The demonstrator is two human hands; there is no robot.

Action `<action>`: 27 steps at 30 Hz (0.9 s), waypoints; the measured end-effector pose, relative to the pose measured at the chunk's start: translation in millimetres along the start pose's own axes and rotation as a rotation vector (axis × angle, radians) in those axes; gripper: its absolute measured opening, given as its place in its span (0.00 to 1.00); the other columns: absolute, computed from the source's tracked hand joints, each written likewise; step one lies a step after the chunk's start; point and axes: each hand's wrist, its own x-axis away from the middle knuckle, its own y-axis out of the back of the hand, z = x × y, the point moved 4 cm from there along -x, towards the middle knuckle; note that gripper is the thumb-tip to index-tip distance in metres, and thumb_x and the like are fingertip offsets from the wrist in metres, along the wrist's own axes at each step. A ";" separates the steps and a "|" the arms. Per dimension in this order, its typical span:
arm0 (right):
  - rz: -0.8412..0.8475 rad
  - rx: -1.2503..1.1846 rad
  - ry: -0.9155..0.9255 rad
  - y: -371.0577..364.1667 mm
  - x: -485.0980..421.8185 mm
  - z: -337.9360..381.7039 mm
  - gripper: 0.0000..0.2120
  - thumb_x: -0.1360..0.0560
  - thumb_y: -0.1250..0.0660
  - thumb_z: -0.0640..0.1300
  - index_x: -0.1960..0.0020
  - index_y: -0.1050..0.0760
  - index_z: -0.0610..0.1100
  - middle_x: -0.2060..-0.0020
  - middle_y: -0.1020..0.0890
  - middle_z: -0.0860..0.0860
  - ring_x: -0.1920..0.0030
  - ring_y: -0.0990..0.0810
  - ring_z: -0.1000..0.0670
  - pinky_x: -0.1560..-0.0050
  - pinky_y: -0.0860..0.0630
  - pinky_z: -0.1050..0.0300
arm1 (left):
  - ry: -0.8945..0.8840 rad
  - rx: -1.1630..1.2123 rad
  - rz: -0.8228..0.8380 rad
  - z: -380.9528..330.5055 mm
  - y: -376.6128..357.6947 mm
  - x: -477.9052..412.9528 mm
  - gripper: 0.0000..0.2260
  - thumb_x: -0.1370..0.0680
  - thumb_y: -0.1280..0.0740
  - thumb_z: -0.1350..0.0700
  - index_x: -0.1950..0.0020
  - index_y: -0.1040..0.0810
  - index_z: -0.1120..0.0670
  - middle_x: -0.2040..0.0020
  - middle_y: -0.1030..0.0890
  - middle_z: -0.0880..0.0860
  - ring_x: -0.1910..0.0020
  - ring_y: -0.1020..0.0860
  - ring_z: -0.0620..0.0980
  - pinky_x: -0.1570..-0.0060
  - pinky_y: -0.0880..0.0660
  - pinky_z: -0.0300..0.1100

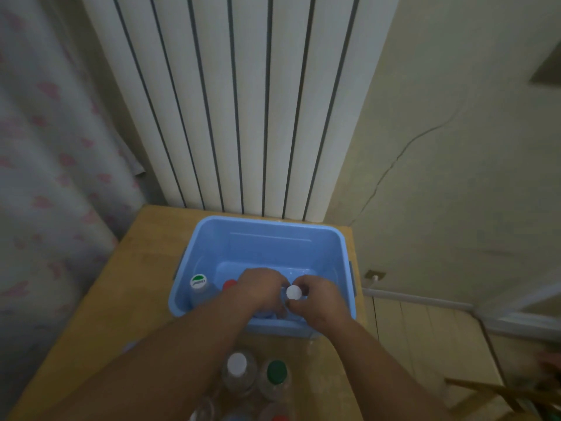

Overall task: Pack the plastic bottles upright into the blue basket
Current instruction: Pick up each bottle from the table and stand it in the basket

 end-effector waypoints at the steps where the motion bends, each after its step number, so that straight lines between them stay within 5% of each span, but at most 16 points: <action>1: 0.003 -0.004 0.002 -0.4 0.2 -0.5 0.11 0.35 0.26 0.49 0.53 0.20 0.52 0.58 0.17 0.54 0.56 0.20 0.53 0.55 0.23 0.56 | 0.008 -0.007 0.001 0.2 -0.5 -0.3 0.27 0.36 0.25 0.38 0.38 0.24 0.37 0.45 0.18 0.45 0.44 0.21 0.49 0.52 0.28 0.42; 10: 0.058 -0.042 -0.015 0.3 1.0 -2.6 0.14 0.33 0.26 0.44 0.48 0.20 0.49 0.53 0.17 0.52 0.50 0.20 0.52 0.52 0.26 0.61 | 0.039 -0.038 0.022 -2.1 -1.2 1.7 0.28 0.33 0.25 0.42 0.34 0.26 0.36 0.43 0.18 0.47 0.44 0.21 0.50 0.51 0.28 0.43; 16: 0.082 -0.004 -0.039 2.5 2.2 -1.3 0.26 0.31 0.31 0.35 0.34 0.26 0.45 0.37 0.22 0.48 0.37 0.25 0.49 0.38 0.30 0.60 | 0.067 0.017 0.001 4.0 0.1 12.6 0.34 0.31 0.26 0.45 0.27 0.32 0.41 0.30 0.26 0.50 0.33 0.27 0.53 0.38 0.29 0.46; 20: 0.058 0.005 -0.049 5.3 6.0 2.8 0.27 0.30 0.32 0.36 0.32 0.28 0.46 0.34 0.24 0.48 0.34 0.27 0.49 0.35 0.32 0.58 | 0.073 0.047 -0.058 9.1 2.7 22.4 0.35 0.33 0.26 0.44 0.27 0.33 0.39 0.29 0.27 0.50 0.32 0.28 0.54 0.35 0.28 0.53; 27: -0.098 -0.043 -0.012 9.4 26.3 33.6 0.20 0.27 0.33 0.42 0.35 0.25 0.47 0.38 0.22 0.50 0.38 0.24 0.50 0.38 0.31 0.58 | -0.004 0.124 -0.239 26.3 13.3 55.9 0.27 0.27 0.29 0.47 0.28 0.30 0.44 0.30 0.25 0.49 0.33 0.27 0.52 0.36 0.29 0.47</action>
